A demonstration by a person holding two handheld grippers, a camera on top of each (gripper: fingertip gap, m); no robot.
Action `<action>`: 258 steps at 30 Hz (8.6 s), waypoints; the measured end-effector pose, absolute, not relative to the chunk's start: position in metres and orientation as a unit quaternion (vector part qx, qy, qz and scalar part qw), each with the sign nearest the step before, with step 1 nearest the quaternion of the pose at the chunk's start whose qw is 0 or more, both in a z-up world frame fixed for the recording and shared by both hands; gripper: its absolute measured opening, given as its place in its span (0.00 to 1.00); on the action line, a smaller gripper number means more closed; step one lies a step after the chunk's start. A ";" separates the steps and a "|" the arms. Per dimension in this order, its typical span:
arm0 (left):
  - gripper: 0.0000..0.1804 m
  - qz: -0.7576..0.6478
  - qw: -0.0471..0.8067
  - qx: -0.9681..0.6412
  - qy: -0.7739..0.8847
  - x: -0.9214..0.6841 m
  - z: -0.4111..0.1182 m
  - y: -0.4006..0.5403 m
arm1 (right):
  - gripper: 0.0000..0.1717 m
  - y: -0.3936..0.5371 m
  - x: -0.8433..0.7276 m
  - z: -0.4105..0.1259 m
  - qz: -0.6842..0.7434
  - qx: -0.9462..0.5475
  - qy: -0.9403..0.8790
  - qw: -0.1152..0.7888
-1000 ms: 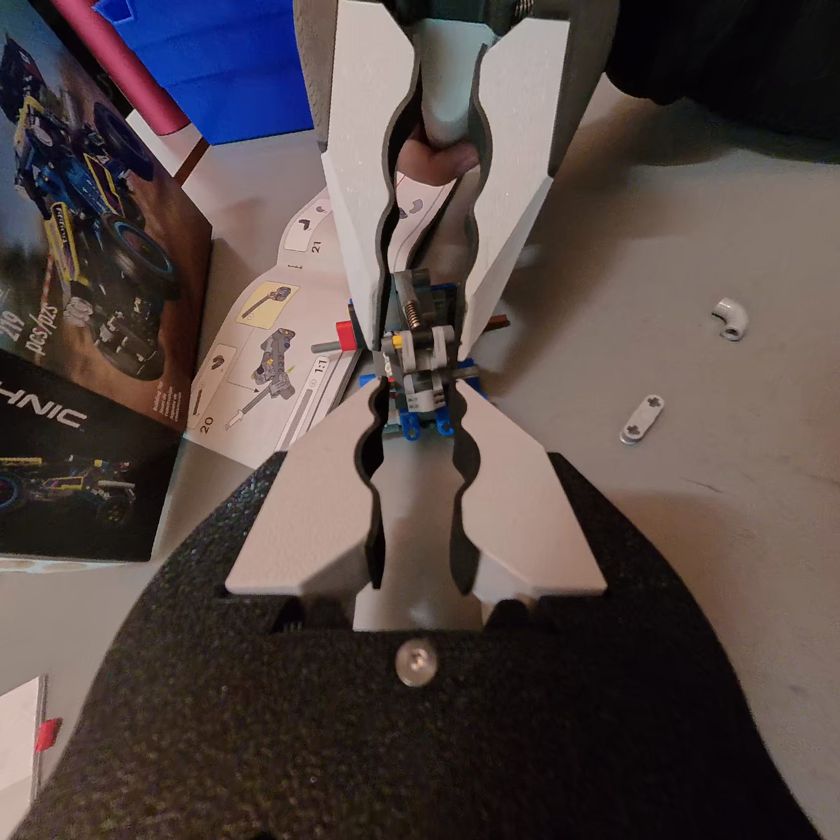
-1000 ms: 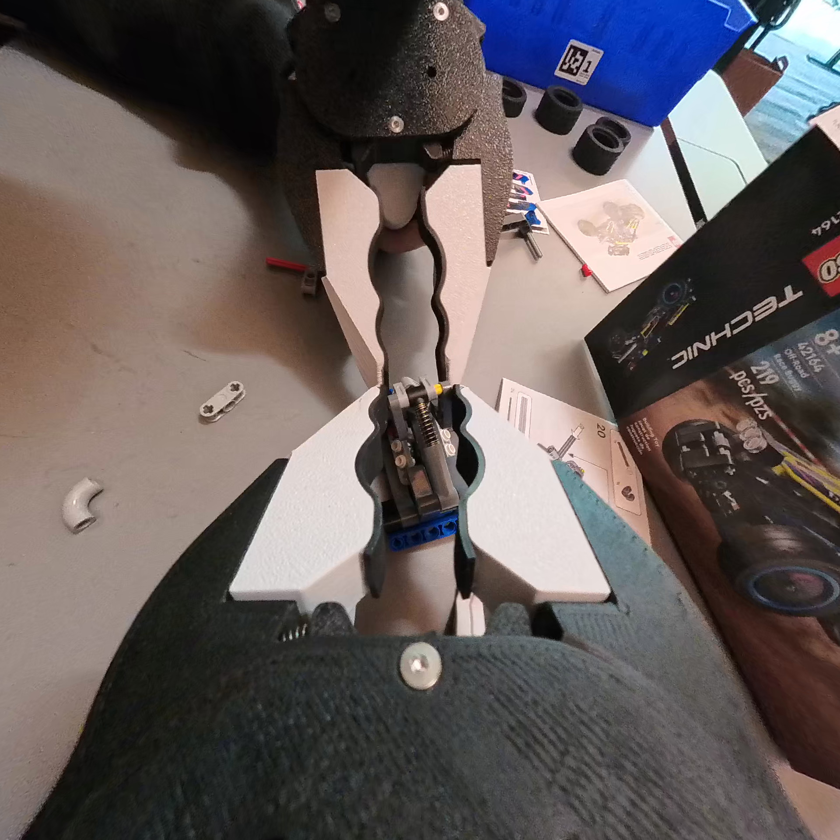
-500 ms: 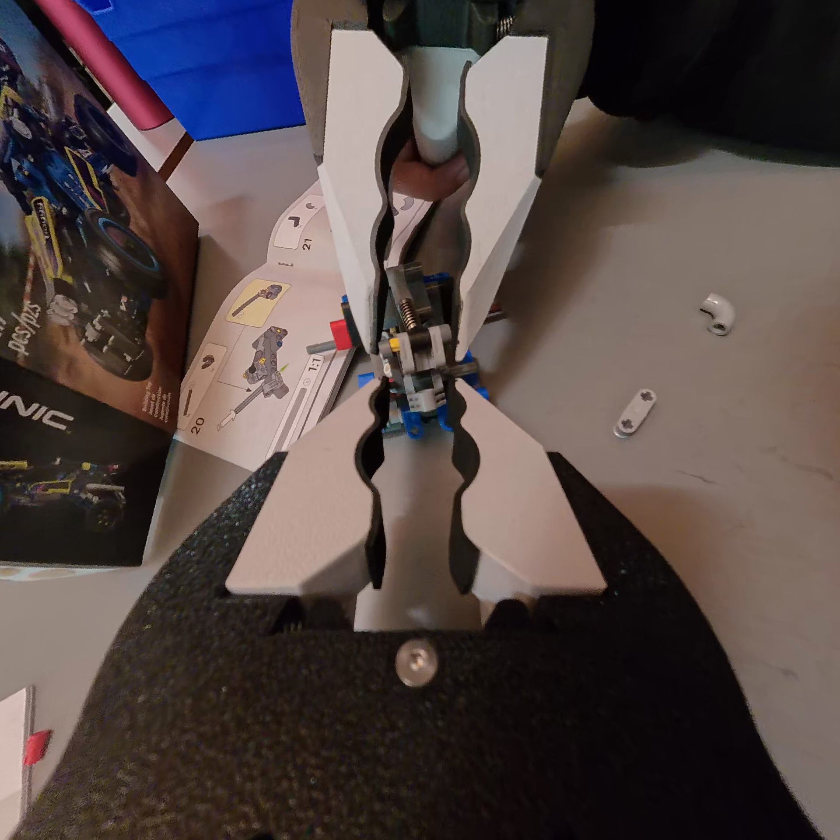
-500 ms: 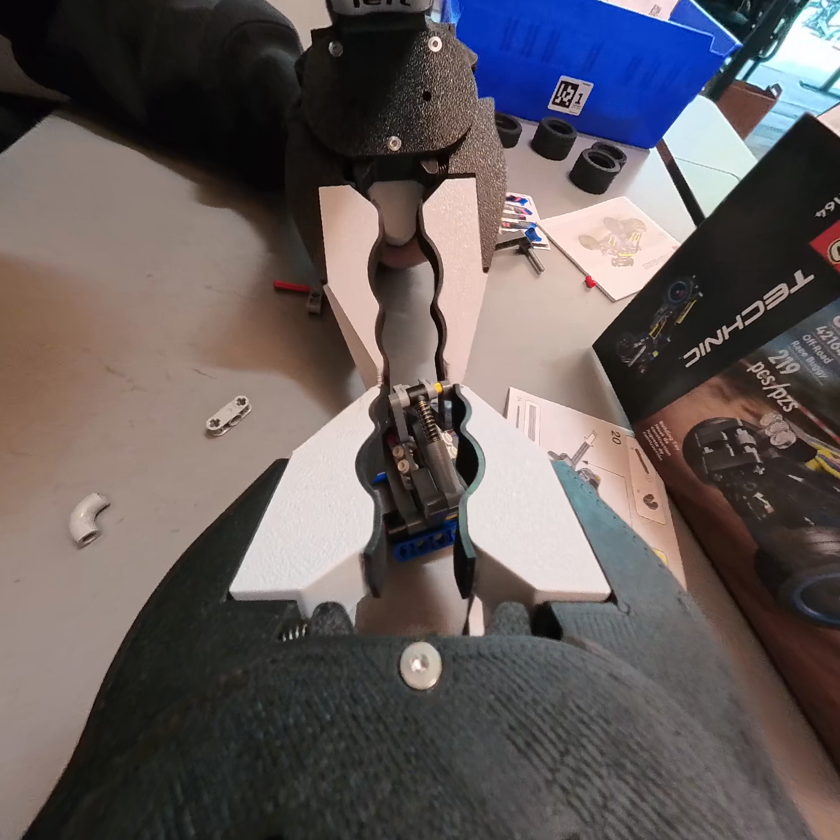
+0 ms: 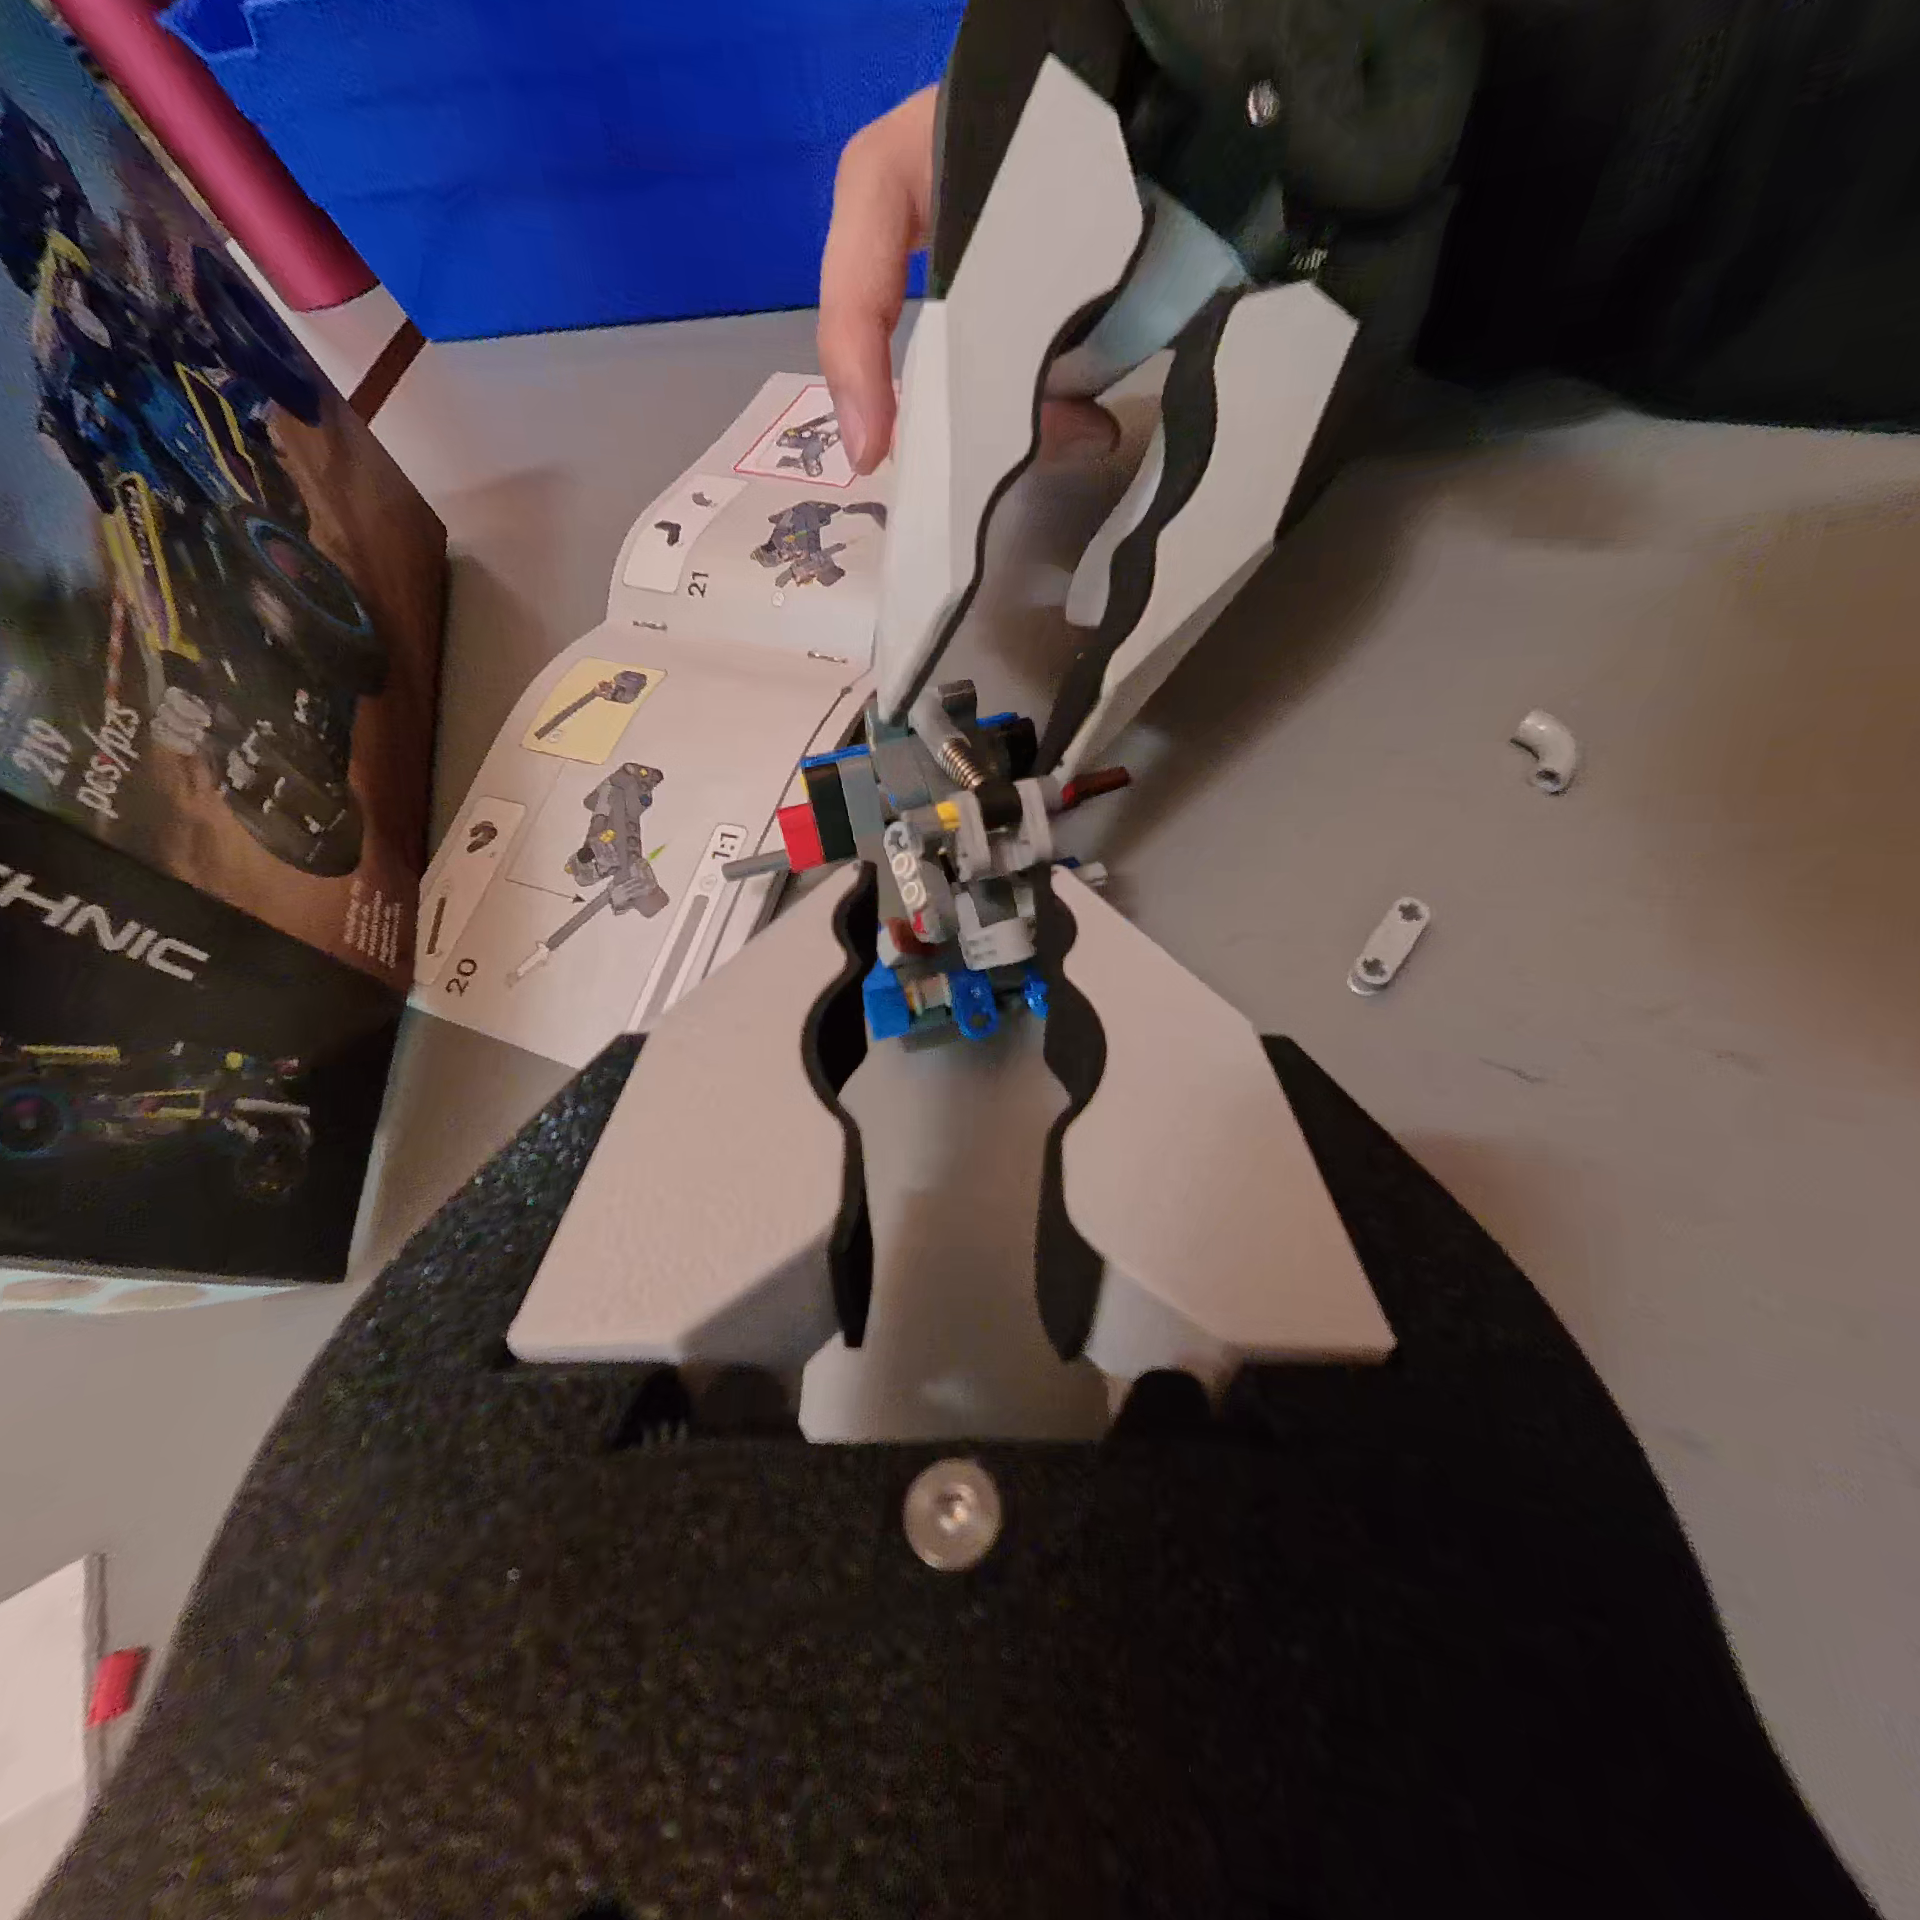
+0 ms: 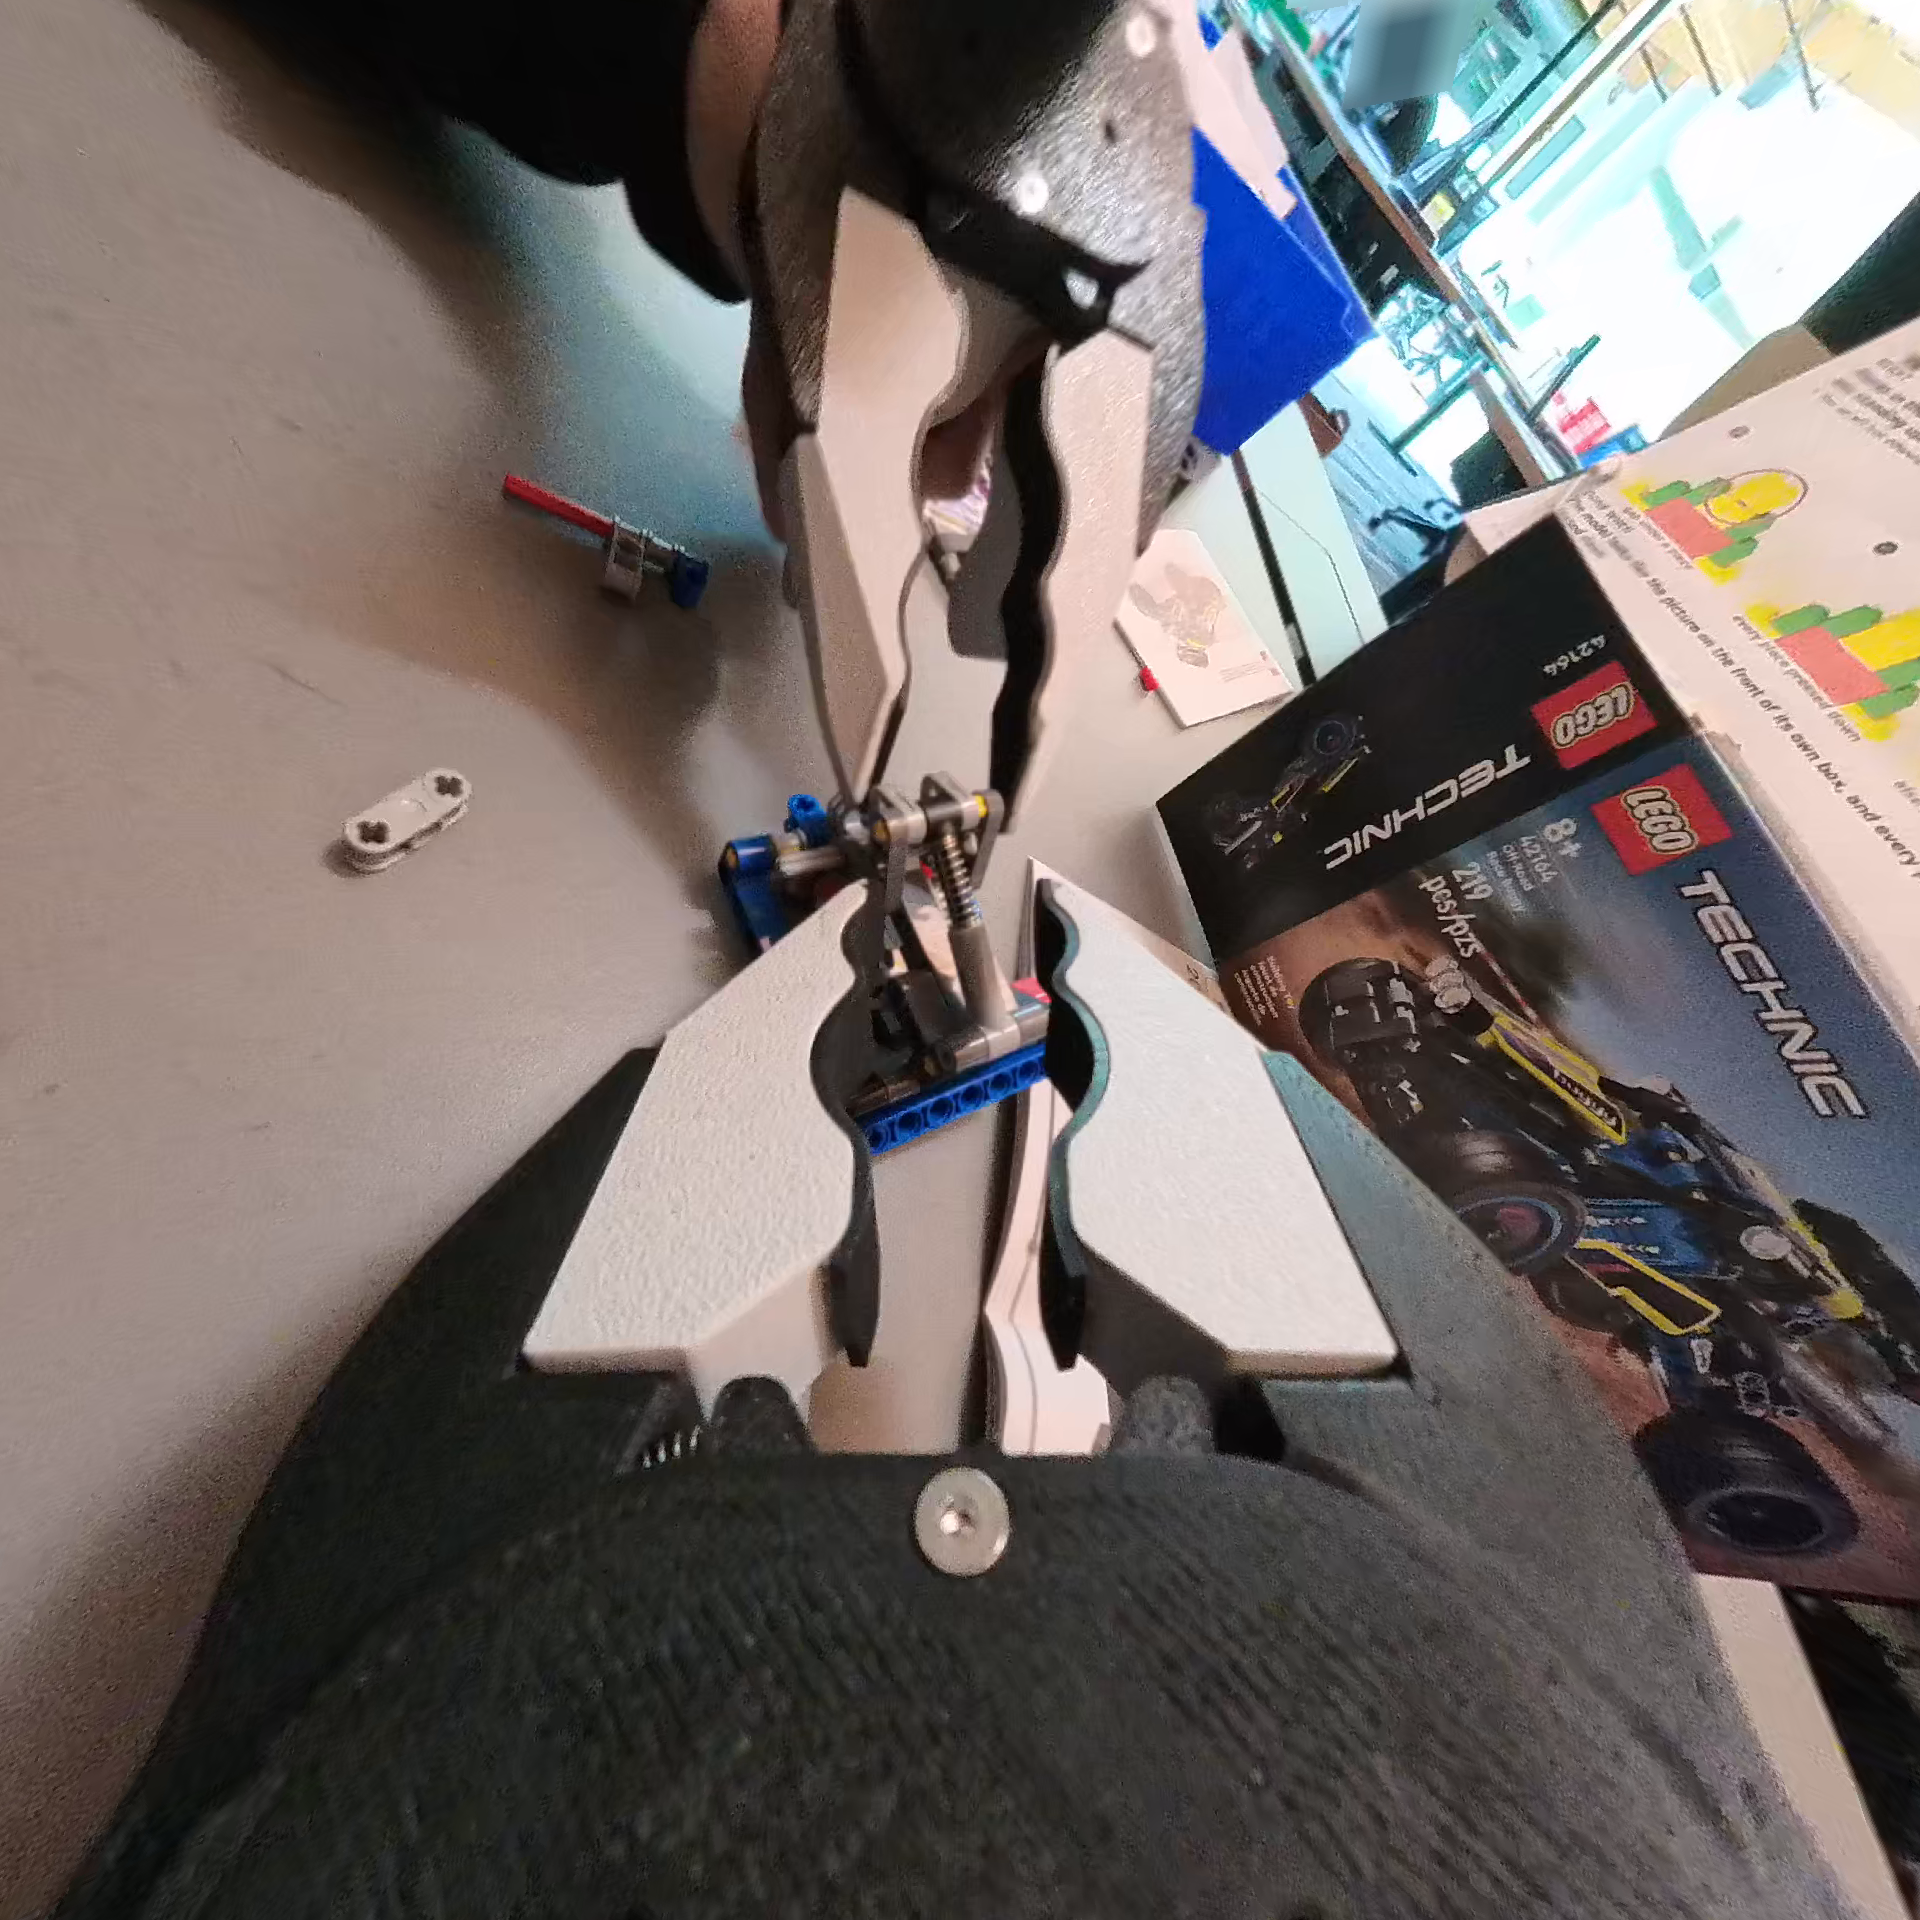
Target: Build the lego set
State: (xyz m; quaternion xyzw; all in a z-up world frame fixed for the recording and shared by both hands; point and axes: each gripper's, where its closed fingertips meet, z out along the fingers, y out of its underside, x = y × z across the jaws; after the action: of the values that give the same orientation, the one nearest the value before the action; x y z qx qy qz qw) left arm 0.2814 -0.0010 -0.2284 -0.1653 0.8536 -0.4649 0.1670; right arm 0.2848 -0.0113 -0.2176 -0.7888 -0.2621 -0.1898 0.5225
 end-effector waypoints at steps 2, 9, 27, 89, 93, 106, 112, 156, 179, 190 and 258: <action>0.15 -0.465 0.167 -0.167 0.853 0.283 -0.223 0.002 | 0.13 -0.011 0.287 -0.214 -0.208 -0.781 -0.261 0.527; 0.11 -0.524 0.104 -0.219 0.817 0.287 -0.210 0.002 | 0.10 -0.005 0.281 -0.224 -0.213 -0.785 -0.275 0.513; 0.06 -0.542 0.055 -0.219 0.809 0.295 -0.213 0.001 | 0.08 0.002 0.279 -0.226 -0.201 -0.794 -0.240 0.521; 0.13 -0.405 0.153 -0.138 0.891 0.277 -0.199 0.051 | 0.03 -0.019 0.289 -0.227 -0.142 -0.839 -0.226 0.474; 0.12 -0.410 0.173 -0.159 0.882 0.275 -0.181 0.063 | 0.02 -0.022 0.283 -0.227 -0.129 -0.842 -0.221 0.475; 0.10 -0.413 0.314 -0.269 0.812 0.243 -0.188 0.127 | 0.13 -0.070 0.286 -0.199 -0.181 -0.852 -0.143 0.470; 0.19 -0.352 0.541 -0.351 0.679 0.256 -0.169 0.207 | 0.08 -0.164 0.350 -0.186 -0.494 -0.749 0.099 0.429; 0.14 -0.412 0.233 -0.233 0.849 0.130 -0.237 0.033 | 0.15 -0.103 0.145 -0.235 -0.171 -0.896 0.019 0.409; 0.19 -0.407 0.090 -0.067 0.906 0.252 -0.241 -0.001 | 0.00 -0.081 0.202 -0.265 -0.168 -0.902 -0.099 0.385; 0.16 -0.386 0.128 -0.106 0.907 0.247 -0.254 -0.009 | 0.09 -0.115 0.205 -0.259 -0.200 -0.891 0.007 0.407; 0.03 -0.515 0.119 -0.159 0.834 0.190 -0.213 -0.059 | 0.07 -0.064 0.184 -0.194 -0.050 -0.793 0.081 0.601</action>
State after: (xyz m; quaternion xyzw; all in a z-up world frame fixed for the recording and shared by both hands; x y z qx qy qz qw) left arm 0.1895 -0.0595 -0.2129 -0.1593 0.8337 -0.5152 0.1188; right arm 0.1837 -0.0642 -0.1939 -0.7934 0.0813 -0.0499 0.6012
